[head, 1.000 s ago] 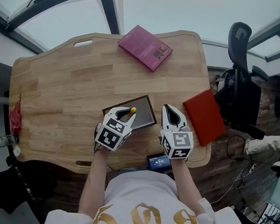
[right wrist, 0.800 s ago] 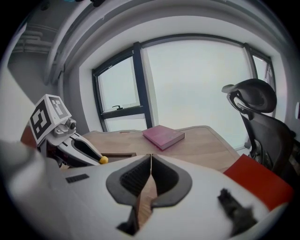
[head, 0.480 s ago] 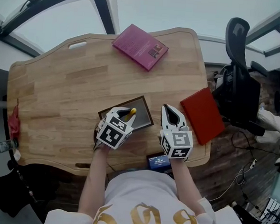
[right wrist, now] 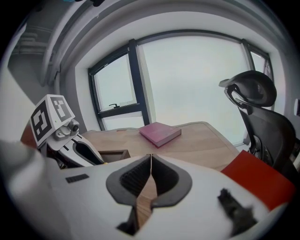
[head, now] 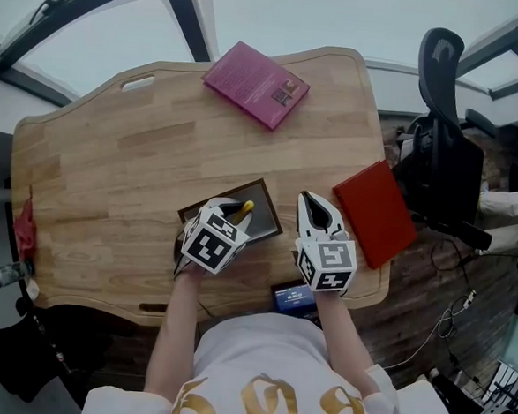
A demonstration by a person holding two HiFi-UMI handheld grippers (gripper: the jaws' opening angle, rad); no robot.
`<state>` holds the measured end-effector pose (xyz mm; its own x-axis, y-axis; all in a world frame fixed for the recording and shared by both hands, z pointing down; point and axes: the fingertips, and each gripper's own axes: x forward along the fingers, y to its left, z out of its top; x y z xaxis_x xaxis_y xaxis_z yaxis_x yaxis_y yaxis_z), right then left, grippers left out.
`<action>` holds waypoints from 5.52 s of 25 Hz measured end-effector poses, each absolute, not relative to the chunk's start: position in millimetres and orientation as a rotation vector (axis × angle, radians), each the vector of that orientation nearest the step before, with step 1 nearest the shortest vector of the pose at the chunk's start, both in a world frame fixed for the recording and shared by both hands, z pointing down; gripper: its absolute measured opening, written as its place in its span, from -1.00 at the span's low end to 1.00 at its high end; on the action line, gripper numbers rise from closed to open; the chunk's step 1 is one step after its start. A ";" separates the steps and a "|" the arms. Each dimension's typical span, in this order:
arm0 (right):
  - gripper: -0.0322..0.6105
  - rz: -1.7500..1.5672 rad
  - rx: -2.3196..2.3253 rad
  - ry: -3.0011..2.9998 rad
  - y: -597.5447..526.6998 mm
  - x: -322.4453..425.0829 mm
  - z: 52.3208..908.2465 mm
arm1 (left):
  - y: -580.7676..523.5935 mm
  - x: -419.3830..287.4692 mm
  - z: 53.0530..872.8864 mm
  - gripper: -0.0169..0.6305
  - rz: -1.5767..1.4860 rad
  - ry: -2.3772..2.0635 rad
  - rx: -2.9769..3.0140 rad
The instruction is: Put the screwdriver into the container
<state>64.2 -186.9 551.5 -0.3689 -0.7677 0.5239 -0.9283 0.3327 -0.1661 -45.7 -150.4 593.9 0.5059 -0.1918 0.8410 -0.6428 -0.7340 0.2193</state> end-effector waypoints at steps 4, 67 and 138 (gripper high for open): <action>-0.80 0.642 1.496 -2.251 -189.0 65.1 555.3 | -151.5 -42.0 600.6 -0.71 1.163 -0.670 2.225; -0.80 0.738 1.424 -2.217 -202.3 77.5 588.1 | -131.4 -21.9 650.0 -0.67 1.375 -0.379 2.005; -0.80 0.205 1.521 -2.349 -66.0 8.2 435.1 | -88.0 -152.8 416.7 -0.91 0.245 -1.707 2.270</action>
